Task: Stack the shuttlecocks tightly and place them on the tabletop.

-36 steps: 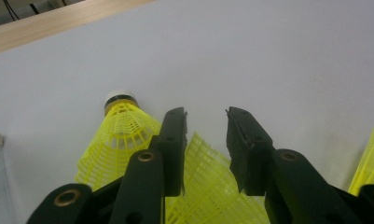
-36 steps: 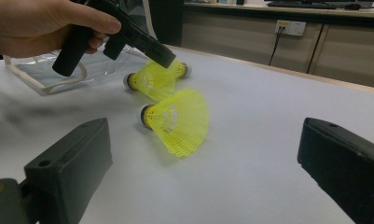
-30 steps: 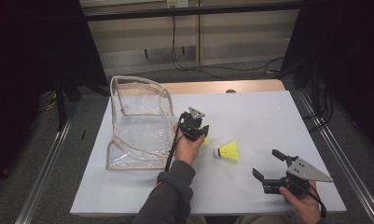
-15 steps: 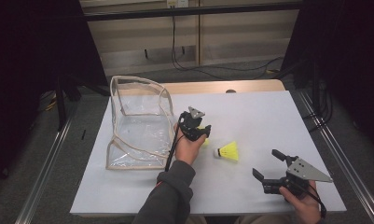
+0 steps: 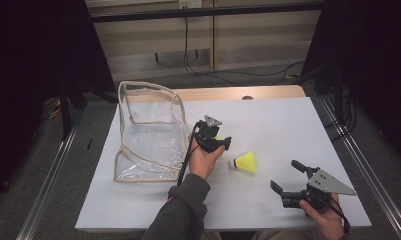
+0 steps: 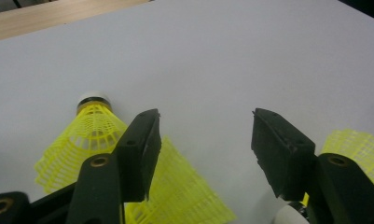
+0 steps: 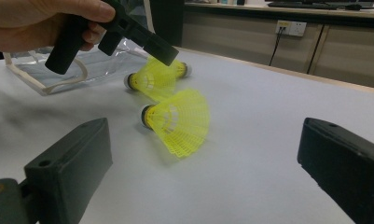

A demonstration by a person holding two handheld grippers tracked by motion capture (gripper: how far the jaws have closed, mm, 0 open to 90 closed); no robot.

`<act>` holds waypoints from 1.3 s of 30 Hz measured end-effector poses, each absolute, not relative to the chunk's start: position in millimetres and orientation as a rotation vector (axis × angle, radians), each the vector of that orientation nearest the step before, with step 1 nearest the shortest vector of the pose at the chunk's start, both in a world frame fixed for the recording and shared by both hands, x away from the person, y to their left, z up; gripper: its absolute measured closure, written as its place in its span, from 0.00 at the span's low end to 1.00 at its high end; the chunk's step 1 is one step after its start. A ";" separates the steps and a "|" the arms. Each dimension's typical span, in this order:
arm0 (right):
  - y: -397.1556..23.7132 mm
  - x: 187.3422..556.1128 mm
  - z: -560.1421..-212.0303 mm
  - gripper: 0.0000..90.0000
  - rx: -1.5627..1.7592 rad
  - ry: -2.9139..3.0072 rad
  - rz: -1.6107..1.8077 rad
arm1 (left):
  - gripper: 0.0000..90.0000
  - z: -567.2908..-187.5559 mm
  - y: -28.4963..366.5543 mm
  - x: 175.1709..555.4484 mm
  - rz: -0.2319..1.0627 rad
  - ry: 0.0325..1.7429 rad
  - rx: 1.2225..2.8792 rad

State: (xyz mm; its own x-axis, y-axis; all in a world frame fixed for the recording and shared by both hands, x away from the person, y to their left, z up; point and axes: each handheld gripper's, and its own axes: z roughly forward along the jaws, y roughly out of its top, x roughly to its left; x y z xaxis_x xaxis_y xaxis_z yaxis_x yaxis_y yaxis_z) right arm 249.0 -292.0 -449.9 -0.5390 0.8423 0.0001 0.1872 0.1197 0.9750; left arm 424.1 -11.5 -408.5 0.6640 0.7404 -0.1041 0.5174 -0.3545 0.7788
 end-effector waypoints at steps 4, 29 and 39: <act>-292.5 248.8 -449.9 0.03 1.003 1.819 1.451 | 0.44 -405.4 -14.7 419.3 0.314 0.974 2.029; -292.8 248.9 -449.9 0.03 1.006 1.822 1.448 | 0.20 -407.1 -24.0 384.0 0.218 0.910 2.024; -292.6 248.8 -449.9 0.03 1.003 1.821 1.448 | 0.17 -409.1 -22.6 371.9 0.190 0.893 2.023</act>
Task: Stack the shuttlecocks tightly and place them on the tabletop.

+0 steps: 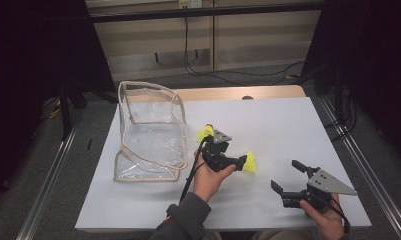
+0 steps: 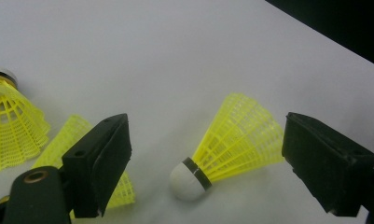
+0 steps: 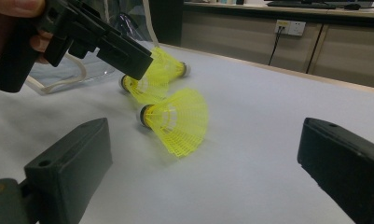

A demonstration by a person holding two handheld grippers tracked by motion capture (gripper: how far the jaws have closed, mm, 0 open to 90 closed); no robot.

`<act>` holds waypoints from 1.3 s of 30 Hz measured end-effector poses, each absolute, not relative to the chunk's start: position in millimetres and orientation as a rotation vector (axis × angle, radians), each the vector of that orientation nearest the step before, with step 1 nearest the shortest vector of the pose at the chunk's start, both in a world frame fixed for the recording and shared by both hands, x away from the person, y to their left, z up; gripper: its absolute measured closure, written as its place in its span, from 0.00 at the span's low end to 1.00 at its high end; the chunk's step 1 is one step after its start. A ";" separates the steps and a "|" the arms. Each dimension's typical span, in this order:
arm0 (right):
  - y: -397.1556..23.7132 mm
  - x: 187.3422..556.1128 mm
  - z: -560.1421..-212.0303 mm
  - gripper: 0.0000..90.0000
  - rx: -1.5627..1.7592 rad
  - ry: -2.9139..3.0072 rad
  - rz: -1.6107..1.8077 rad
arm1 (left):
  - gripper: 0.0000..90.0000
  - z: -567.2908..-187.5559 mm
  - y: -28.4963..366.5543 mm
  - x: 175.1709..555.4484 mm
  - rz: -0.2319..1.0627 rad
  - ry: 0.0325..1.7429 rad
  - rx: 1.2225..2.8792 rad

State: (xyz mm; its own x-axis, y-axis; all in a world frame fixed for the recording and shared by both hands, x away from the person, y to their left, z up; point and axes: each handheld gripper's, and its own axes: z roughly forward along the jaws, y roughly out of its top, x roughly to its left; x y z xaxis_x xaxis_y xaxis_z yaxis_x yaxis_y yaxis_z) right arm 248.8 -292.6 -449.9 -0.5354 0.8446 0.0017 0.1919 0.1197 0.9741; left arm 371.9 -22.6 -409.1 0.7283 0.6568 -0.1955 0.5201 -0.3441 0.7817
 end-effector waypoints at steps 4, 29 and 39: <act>-292.6 248.9 -449.8 0.03 1.003 1.823 1.448 | 0.16 -411.3 -20.3 367.3 0.176 0.888 2.021; -291.9 248.9 -449.7 0.03 1.000 1.822 1.452 | 0.12 -420.2 -6.9 346.7 0.160 0.884 2.014; -291.8 248.3 -449.1 0.03 0.998 1.823 1.447 | 0.11 -427.9 0.5 340.5 0.175 0.898 2.035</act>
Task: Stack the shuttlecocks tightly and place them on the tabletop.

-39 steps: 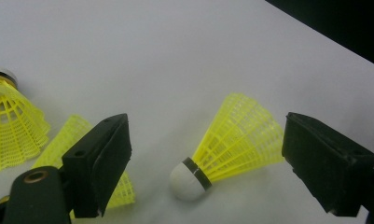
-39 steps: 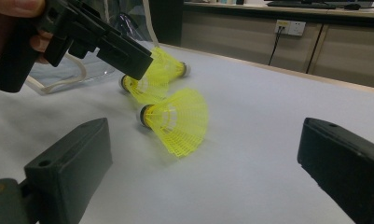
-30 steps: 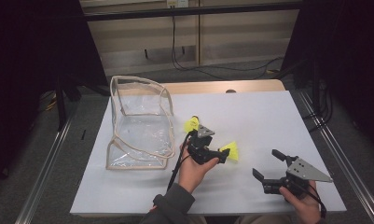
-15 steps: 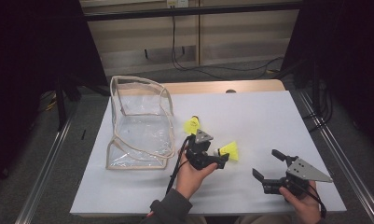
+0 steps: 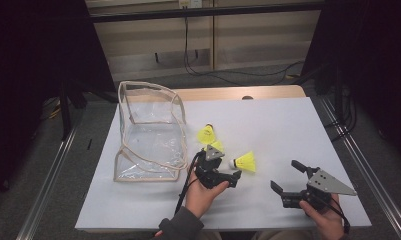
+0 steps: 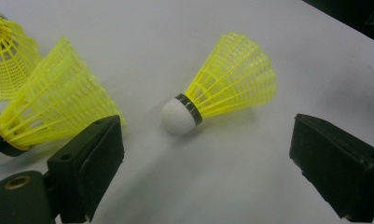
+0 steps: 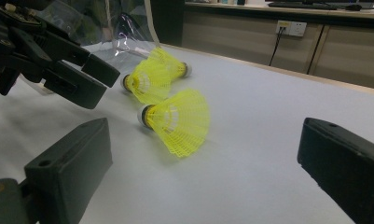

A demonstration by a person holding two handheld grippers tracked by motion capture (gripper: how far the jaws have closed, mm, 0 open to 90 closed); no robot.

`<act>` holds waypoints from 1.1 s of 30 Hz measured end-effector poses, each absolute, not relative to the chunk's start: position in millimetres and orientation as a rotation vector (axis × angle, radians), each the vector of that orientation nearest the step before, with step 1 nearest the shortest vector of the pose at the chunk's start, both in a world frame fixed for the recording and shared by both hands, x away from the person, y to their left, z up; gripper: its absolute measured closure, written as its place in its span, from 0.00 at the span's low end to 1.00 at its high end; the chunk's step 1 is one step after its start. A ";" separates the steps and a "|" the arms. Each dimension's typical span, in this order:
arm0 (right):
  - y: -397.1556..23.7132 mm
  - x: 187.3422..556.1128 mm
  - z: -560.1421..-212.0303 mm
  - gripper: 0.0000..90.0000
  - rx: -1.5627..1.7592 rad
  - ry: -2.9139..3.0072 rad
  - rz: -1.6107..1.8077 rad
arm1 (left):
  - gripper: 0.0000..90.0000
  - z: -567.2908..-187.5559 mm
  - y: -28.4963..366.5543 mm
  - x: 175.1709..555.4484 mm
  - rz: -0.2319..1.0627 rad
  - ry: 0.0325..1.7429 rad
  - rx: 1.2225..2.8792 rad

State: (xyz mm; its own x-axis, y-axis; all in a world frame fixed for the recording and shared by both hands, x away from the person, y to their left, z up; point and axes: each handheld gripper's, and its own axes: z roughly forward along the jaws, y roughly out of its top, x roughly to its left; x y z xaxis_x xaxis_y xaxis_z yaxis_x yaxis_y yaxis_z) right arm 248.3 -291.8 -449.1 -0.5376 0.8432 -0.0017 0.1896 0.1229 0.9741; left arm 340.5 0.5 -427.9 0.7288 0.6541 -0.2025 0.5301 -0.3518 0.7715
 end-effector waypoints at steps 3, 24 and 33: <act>-292.0 248.6 -449.3 0.03 0.994 1.825 1.451 | 0.11 -429.4 2.3 339.4 0.180 0.899 2.029; -291.0 248.5 -449.5 0.03 0.991 1.827 1.448 | 0.35 -436.6 8.8 342.1 0.312 0.966 2.011; -290.6 248.5 -449.6 0.03 0.992 1.828 1.447 | 0.80 -440.6 6.1 346.3 0.410 1.012 2.021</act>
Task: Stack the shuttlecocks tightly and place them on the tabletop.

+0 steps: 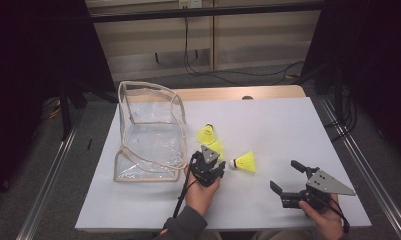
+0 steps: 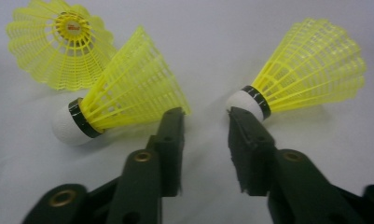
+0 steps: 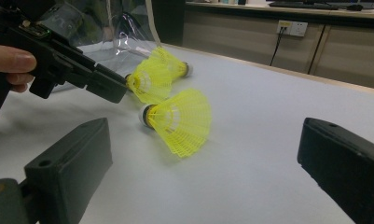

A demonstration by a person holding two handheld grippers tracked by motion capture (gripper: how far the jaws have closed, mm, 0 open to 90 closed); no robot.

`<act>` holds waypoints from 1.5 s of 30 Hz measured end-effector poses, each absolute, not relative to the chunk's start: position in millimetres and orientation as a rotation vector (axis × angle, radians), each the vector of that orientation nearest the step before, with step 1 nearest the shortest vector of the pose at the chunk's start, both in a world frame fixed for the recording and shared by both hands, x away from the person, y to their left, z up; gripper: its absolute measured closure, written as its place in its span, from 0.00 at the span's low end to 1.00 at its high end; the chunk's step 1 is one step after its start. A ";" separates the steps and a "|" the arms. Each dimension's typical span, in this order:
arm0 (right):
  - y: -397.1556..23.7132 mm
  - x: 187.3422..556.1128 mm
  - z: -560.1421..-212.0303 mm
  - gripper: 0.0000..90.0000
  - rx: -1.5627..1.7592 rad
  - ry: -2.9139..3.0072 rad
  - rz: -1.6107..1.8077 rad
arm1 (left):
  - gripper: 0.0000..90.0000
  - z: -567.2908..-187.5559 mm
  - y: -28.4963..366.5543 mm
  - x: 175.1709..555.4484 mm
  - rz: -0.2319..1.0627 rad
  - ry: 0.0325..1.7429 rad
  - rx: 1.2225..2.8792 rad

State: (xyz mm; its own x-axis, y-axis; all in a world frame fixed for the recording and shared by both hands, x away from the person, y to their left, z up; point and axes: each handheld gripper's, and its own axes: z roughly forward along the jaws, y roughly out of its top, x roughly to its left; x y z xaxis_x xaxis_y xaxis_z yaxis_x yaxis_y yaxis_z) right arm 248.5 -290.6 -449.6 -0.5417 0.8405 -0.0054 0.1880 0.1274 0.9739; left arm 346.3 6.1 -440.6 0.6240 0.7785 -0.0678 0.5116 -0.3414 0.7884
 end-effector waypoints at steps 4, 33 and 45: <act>-290.8 248.2 -449.4 0.03 0.995 1.827 1.448 | 0.90 -442.0 5.0 348.0 0.423 1.034 2.024; -290.5 248.4 -449.4 0.03 0.989 1.828 1.448 | 0.93 -452.2 2.7 361.8 0.438 1.134 1.971; -290.2 248.2 -449.3 0.03 0.988 1.829 1.455 | 0.93 -455.3 2.7 366.1 0.446 1.166 1.937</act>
State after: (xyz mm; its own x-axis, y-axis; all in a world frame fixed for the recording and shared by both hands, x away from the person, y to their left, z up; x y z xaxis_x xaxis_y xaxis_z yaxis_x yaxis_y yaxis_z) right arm 248.2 -290.2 -449.3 -0.5466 0.8374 -0.0022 0.1863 0.1242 0.9746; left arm 366.1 2.7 -455.3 0.5102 0.8537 -0.1039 0.5660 -0.2424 0.7880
